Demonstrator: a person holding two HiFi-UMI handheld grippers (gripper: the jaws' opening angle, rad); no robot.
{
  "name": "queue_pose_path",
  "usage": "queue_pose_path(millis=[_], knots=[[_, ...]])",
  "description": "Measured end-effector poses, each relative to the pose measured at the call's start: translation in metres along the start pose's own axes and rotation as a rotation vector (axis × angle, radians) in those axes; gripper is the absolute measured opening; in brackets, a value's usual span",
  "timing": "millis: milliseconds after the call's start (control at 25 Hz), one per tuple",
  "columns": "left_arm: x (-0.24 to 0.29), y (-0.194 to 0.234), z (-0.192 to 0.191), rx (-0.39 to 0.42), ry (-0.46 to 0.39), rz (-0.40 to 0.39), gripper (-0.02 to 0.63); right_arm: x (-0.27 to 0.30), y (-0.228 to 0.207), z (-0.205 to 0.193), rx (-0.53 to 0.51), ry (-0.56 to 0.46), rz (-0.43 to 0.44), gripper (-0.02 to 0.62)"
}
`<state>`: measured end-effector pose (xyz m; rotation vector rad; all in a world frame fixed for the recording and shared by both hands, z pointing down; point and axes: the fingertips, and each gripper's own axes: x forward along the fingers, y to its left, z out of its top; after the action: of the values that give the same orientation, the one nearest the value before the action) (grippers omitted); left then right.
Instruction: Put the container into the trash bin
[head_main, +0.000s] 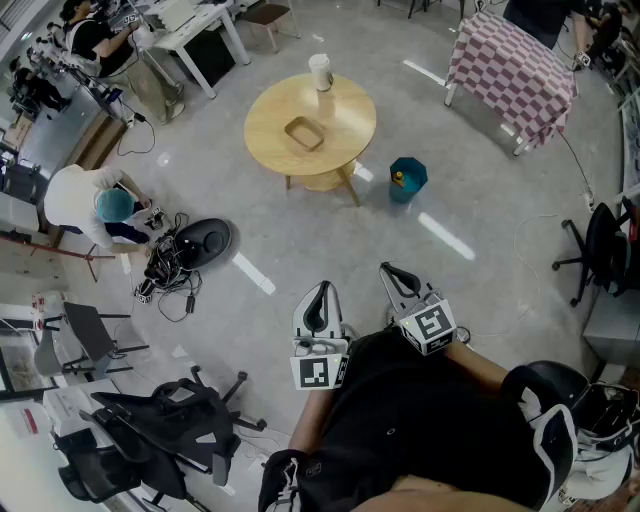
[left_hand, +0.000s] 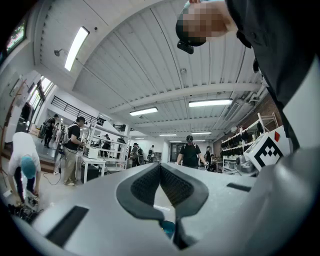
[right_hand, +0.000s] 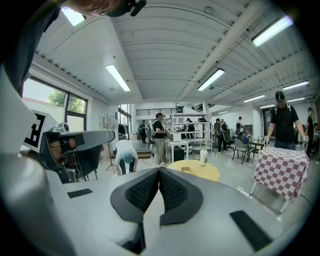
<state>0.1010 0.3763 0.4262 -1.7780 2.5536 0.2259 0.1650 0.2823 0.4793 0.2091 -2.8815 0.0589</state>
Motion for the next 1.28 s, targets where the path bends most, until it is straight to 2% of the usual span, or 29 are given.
queue_pose_path(millis=[600,1040,1280], knots=[[0.01,-0.022,-0.01,0.005,0.019,0.005,0.011,-0.013,-0.016,-0.003,-0.003,-0.027,0.024,0.026],[0.029,-0.063,-0.021,0.029,-0.013,0.08,0.011,-0.036,-0.057,-0.016,-0.031,-0.055,0.097,0.027],[0.048,-0.074,-0.029,0.019,-0.006,0.105,0.01,-0.029,-0.077,-0.029,-0.041,-0.026,0.139,0.026]])
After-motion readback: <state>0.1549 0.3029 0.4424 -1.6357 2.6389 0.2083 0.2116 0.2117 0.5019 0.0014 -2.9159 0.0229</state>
